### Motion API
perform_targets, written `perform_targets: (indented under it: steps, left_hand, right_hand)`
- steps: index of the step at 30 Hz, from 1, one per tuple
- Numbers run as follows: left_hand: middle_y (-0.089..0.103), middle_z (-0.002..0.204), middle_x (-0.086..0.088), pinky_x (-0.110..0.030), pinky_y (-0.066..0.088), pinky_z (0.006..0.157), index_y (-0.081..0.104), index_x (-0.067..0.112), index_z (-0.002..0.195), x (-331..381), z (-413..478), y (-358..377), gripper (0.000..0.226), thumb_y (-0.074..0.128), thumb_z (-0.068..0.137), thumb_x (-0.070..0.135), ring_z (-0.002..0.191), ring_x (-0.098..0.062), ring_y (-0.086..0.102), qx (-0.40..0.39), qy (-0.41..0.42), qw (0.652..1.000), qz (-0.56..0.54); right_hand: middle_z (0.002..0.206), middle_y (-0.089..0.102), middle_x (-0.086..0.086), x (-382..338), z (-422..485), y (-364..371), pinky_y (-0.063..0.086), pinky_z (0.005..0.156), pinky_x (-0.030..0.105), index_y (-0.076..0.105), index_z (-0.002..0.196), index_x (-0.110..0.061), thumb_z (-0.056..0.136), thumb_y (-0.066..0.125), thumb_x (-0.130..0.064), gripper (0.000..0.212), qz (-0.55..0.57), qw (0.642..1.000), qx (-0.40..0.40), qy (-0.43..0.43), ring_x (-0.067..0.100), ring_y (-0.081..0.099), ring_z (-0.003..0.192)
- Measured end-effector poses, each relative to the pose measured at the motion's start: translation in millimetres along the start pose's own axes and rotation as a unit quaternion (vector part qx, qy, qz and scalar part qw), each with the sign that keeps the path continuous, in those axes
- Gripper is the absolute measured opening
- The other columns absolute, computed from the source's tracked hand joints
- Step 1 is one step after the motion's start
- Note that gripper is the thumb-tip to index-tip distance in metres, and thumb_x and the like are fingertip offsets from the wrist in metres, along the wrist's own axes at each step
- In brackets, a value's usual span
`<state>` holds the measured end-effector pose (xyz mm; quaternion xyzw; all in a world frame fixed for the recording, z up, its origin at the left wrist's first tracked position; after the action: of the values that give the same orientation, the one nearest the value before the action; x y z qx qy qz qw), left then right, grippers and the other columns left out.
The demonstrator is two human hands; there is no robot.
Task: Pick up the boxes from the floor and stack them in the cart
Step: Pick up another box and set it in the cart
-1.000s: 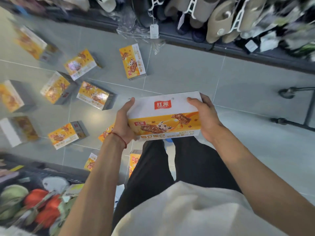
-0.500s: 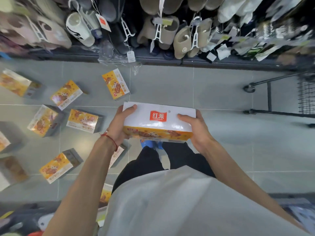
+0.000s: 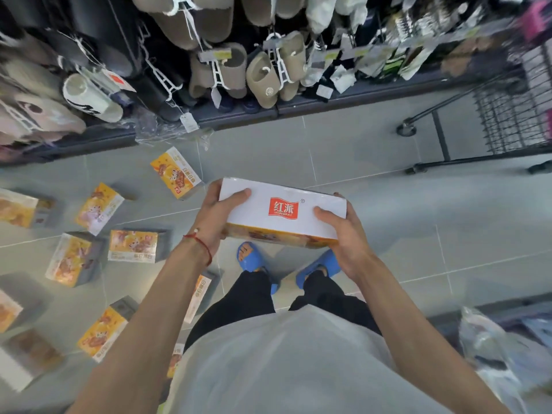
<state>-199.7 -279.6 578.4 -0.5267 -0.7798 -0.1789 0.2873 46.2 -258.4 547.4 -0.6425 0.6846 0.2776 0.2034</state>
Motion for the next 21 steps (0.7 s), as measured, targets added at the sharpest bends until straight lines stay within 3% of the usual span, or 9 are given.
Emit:
perform_targets:
  steps: [3, 5, 8, 10, 13, 16, 19, 21]
  left_hand:
    - [0.07, 0.089, 0.013, -0.019, 0.036, 0.049, 0.055, 0.031, 0.124, 5.6, -1.2, 51.6, 0.038, 0.069, 0.089, 0.031, 0.064, 0.001, 0.065, 0.0, 0.013, 0.999, 0.03]
    - [0.068, 0.085, 0.013, -0.016, 0.034, 0.043, 0.055, 0.03, 0.124, 10.1, -2.3, 90.1, 0.037, 0.068, 0.09, 0.031, 0.058, 0.004, 0.062, -0.006, 0.02, 0.998, 0.051]
    - [0.07, 0.089, 0.009, -0.016, 0.034, 0.041, 0.053, 0.028, 0.128, 18.7, -4.9, 156.5, 0.04, 0.068, 0.09, 0.034, 0.058, 0.002, 0.061, -0.028, 0.028, 0.996, 0.085]
    - [0.07, 0.094, 0.005, -0.014, 0.035, 0.04, 0.054, 0.027, 0.125, 24.6, -4.7, 202.8, 0.038, 0.068, 0.09, 0.033, 0.061, 0.0, 0.063, -0.047, 0.034, 0.994, 0.093]
    - [0.07, 0.092, 0.009, -0.023, 0.033, 0.05, 0.053, 0.031, 0.123, 35.5, -5.1, 273.2, 0.049, 0.073, 0.08, 0.041, 0.073, -0.009, 0.061, -0.07, 0.054, 0.99, 0.113]
    - [0.069, 0.096, 0.01, -0.029, 0.031, 0.056, 0.051, 0.034, 0.128, 47.8, -3.5, 340.0, 0.059, 0.072, 0.074, 0.045, 0.081, -0.012, 0.059, -0.108, 0.069, 0.983, 0.129]
    - [0.069, 0.104, 0.007, -0.023, 0.039, 0.053, 0.049, 0.031, 0.135, 66.6, -1.6, 403.1, 0.06, 0.073, 0.081, 0.039, 0.082, -0.01, 0.062, -0.151, 0.084, 0.974, 0.145]
    - [0.068, 0.105, 0.004, -0.014, 0.042, 0.046, 0.049, 0.028, 0.136, 82.1, 0.6, 443.0, 0.051, 0.07, 0.089, 0.029, 0.075, -0.005, 0.064, -0.175, 0.091, 0.969, 0.148]
  right_hand:
    - [0.119, 0.076, -0.002, -12.9, 5.9, -45.6, 0.056, 0.099, 0.047, 0.052, 0.139, -0.032, 0.09, 0.077, -0.02, 0.056, 0.024, 1.0, 0.005, -0.008, 0.022, 0.071, 0.114]
    - [0.121, 0.075, -0.002, -23.6, 8.1, -78.8, 0.057, 0.097, 0.043, 0.049, 0.143, -0.029, 0.091, 0.076, -0.02, 0.059, 0.039, 0.999, 0.009, -0.016, 0.023, 0.07, 0.115]
    - [0.126, 0.073, 0.002, -43.2, 8.3, -135.0, 0.054, 0.105, 0.048, 0.047, 0.145, -0.021, 0.086, 0.078, -0.024, 0.067, 0.057, 0.997, 0.024, -0.04, 0.027, 0.068, 0.12]
    - [0.124, 0.073, 0.001, -57.6, 8.5, -174.4, 0.053, 0.106, 0.052, 0.05, 0.141, -0.025, 0.081, 0.078, -0.028, 0.066, 0.071, 0.995, 0.044, -0.056, 0.027, 0.068, 0.12]
    - [0.122, 0.074, -0.003, -84.0, 9.1, -232.0, 0.051, 0.106, 0.058, 0.053, 0.131, -0.037, 0.085, 0.077, -0.03, 0.052, 0.075, 0.992, 0.063, -0.08, 0.028, 0.066, 0.122]
    - [0.12, 0.074, -0.005, -113.2, 9.9, -286.3, 0.047, 0.112, 0.052, 0.053, 0.131, -0.038, 0.082, 0.078, -0.035, 0.056, 0.086, 0.986, 0.093, -0.108, 0.024, 0.067, 0.12]
    - [0.119, 0.074, -0.012, -141.7, 10.8, -330.5, 0.047, 0.113, 0.044, 0.045, 0.144, -0.042, 0.081, 0.078, -0.037, 0.072, 0.109, 0.978, 0.128, -0.125, 0.016, 0.069, 0.117]
    - [0.117, 0.075, -0.015, -159.5, 14.6, -355.4, 0.047, 0.114, 0.044, 0.045, 0.138, -0.048, 0.086, 0.078, -0.033, 0.063, 0.122, 0.972, 0.153, -0.134, 0.014, 0.07, 0.115]
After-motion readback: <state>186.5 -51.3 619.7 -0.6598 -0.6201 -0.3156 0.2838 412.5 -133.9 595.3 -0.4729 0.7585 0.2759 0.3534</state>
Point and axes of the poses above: each hand's wrist, its own z-axis towards the middle knuckle, its own y-axis out of the palm, x = y × z, the point moved 3 cm from there along z, towards the middle knuckle
